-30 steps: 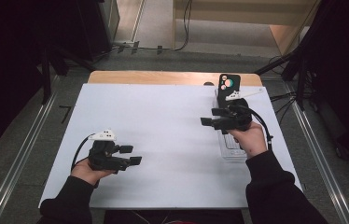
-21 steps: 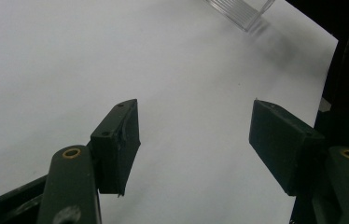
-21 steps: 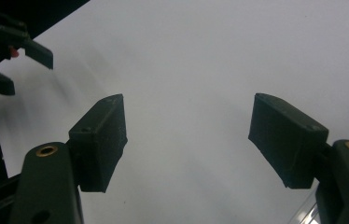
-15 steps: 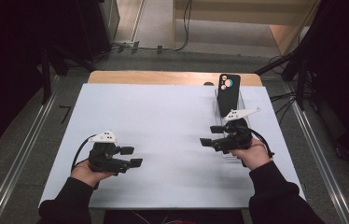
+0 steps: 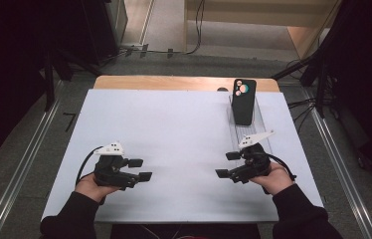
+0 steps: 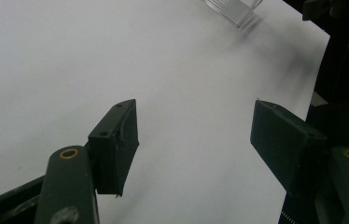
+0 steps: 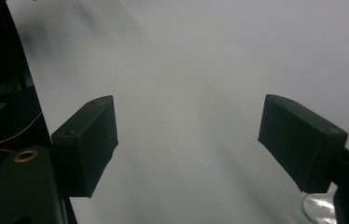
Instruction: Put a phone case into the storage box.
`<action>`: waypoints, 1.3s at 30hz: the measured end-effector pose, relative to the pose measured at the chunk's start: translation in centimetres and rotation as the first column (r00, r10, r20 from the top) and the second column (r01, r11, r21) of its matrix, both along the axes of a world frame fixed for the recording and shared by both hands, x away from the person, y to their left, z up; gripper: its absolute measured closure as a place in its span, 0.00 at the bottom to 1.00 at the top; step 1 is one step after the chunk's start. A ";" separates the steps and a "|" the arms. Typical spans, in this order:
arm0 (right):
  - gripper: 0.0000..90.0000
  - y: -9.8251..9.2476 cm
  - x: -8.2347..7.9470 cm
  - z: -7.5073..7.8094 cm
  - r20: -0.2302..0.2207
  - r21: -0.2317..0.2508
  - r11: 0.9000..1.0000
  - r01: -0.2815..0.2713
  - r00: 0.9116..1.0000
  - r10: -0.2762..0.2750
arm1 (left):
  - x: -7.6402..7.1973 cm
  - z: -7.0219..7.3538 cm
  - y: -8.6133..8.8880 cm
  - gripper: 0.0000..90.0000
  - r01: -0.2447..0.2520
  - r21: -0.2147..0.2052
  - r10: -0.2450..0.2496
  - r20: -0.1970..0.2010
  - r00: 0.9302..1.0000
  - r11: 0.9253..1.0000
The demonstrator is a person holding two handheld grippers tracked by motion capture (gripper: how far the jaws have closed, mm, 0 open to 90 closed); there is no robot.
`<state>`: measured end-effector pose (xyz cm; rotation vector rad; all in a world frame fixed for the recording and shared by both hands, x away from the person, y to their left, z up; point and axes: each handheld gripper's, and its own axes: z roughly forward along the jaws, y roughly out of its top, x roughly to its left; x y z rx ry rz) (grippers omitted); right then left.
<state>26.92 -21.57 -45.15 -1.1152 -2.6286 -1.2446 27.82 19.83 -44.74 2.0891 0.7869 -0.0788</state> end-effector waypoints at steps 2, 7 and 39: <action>0.20 -0.3 -0.3 -0.4 0.005 0.004 1.000 -0.004 1.000 0.004 | -0.1 0.0 0.1 0.36 0.000 0.001 0.000 -0.002 1.000 1.000; 0.20 -1.1 -1.0 -1.0 0.006 0.003 1.000 -0.006 1.000 0.006 | -0.3 -0.2 0.2 0.36 -0.003 0.007 0.003 -0.004 1.000 1.000; 0.20 -3.2 -2.1 -2.5 -0.019 -0.062 0.998 0.010 1.000 -0.011 | -0.4 -0.8 0.4 0.36 -0.012 0.020 0.012 -0.007 1.000 1.000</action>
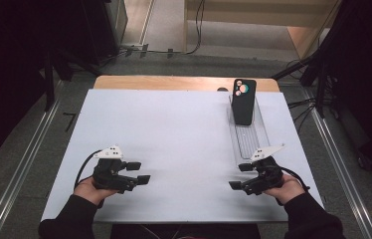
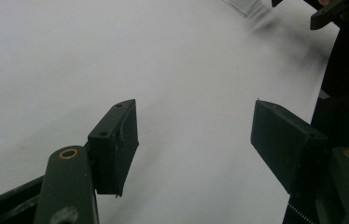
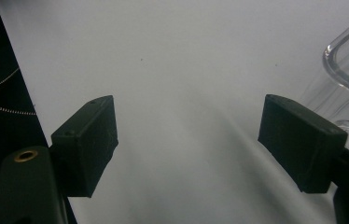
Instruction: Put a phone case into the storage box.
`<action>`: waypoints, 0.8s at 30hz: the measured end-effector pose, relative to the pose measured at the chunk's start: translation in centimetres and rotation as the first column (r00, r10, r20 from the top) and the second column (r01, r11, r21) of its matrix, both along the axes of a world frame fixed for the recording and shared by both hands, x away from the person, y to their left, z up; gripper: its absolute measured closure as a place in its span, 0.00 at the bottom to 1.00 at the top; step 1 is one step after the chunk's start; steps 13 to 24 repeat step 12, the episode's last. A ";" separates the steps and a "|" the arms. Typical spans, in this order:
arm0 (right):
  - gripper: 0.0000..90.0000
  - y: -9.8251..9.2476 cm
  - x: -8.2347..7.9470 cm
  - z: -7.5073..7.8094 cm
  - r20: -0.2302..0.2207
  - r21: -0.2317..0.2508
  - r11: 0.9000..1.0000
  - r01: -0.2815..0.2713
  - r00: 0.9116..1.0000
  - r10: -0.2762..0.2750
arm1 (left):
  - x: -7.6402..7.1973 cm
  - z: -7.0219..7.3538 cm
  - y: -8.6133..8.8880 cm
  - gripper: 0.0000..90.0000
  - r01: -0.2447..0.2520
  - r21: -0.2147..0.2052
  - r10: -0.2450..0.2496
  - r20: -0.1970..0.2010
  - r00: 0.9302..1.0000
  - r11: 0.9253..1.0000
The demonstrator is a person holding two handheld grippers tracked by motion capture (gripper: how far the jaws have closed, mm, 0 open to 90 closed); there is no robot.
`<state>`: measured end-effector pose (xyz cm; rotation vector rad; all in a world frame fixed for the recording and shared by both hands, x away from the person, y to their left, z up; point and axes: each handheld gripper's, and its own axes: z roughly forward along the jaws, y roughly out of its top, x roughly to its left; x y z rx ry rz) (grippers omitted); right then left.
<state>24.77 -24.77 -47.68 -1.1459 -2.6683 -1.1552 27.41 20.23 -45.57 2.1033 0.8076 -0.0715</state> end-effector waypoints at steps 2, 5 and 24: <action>0.20 0.0 0.0 0.0 -0.001 -0.001 1.000 0.000 1.000 0.000 | 0.0 0.0 0.0 0.36 0.001 0.000 -0.001 -0.001 1.000 1.000; 0.20 0.0 0.0 0.0 0.000 -0.002 1.000 0.000 1.000 0.000 | 0.0 0.0 0.0 0.36 0.002 0.002 -0.002 -0.001 1.000 1.000; 0.20 0.0 0.0 0.0 0.002 -0.001 1.000 0.005 1.000 -0.005 | 0.0 0.0 0.0 0.36 0.003 0.010 -0.003 -0.005 1.000 1.000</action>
